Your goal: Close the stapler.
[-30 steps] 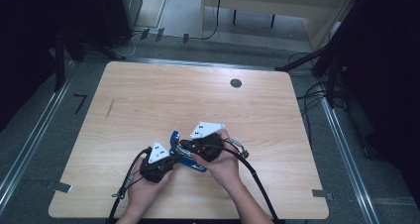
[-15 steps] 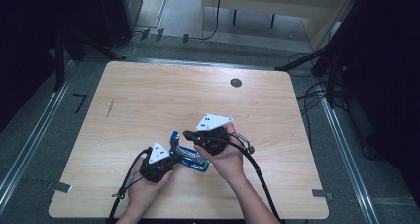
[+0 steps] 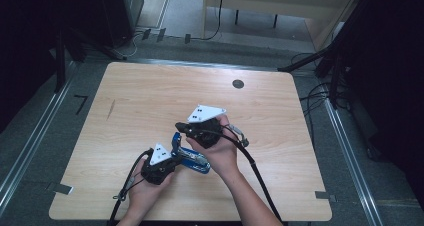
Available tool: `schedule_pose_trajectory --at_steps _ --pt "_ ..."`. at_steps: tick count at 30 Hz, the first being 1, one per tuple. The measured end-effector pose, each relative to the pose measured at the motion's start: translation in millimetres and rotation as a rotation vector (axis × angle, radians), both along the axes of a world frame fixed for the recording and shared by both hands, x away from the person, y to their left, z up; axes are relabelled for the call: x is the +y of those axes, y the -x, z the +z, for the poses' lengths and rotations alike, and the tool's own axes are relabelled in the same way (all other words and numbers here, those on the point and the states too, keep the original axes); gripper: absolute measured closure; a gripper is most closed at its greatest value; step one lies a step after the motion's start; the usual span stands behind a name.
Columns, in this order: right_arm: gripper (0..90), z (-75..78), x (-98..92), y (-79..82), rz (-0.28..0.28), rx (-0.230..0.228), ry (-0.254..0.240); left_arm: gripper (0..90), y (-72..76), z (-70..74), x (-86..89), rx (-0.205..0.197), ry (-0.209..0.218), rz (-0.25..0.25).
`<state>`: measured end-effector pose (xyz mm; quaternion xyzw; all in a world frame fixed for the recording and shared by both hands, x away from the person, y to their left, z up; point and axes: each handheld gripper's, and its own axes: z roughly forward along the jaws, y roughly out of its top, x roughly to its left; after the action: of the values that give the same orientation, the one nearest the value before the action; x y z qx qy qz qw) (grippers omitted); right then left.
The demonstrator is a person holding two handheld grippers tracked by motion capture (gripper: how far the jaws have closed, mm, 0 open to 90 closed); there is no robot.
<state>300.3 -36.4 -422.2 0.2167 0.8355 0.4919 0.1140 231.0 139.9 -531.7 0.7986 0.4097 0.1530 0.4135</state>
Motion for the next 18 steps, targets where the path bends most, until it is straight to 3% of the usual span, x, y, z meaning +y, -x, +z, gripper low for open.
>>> schedule_pose_trajectory --at_steps 8,18 --pt "90.0 2.6 13.5 3.3 0.026 -0.011 0.003 90.0 0.0 -0.1 -0.1 0.001 0.004 0.001" --pt "90.0 -1.3 10.5 7.7 0.036 -0.017 0.023 90.0 -0.1 0.1 0.2 0.005 0.005 -0.001"
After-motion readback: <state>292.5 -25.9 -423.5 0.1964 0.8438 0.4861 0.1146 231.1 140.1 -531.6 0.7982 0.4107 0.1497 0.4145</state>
